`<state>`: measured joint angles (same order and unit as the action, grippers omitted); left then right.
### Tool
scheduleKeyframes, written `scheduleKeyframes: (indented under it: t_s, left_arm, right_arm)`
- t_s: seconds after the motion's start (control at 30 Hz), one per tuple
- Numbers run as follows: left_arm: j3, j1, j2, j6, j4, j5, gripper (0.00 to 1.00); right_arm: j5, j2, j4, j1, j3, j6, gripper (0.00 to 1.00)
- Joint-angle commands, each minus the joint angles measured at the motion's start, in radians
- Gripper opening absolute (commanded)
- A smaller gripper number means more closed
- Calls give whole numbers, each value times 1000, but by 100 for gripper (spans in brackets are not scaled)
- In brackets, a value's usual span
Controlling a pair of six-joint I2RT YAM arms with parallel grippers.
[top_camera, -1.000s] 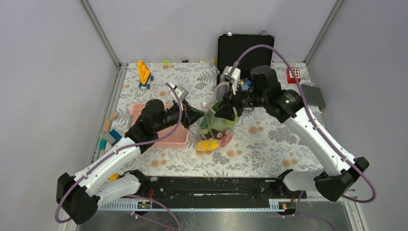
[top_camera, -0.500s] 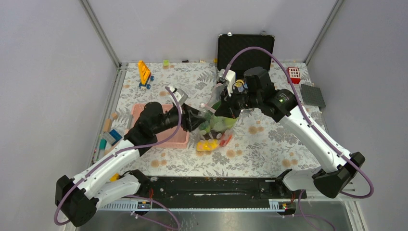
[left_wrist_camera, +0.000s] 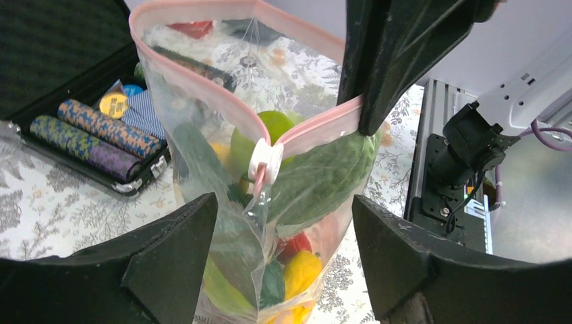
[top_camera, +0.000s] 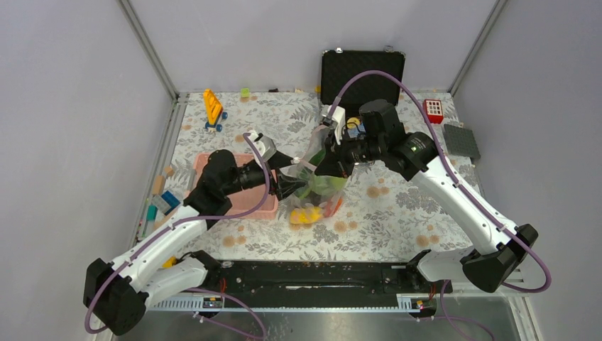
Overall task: Place the food in the zip-top bag and seal the zipper
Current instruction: Adjust the zipper food storage bag at the center of the board.
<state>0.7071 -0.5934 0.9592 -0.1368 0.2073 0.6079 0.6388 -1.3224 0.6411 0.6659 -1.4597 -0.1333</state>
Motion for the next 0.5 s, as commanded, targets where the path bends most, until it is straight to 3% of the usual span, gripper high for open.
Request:
scheduleKeyframes:
  t_s: [0.0, 0.47]
  left_arm:
    - [-13, 26, -5, 91, 117, 112, 72]
    - [47, 57, 59, 150, 114, 68, 71]
  right_arm:
    - [61, 25, -36, 7, 8, -7, 0]
    - [72, 40, -27, 6, 20, -17, 0]
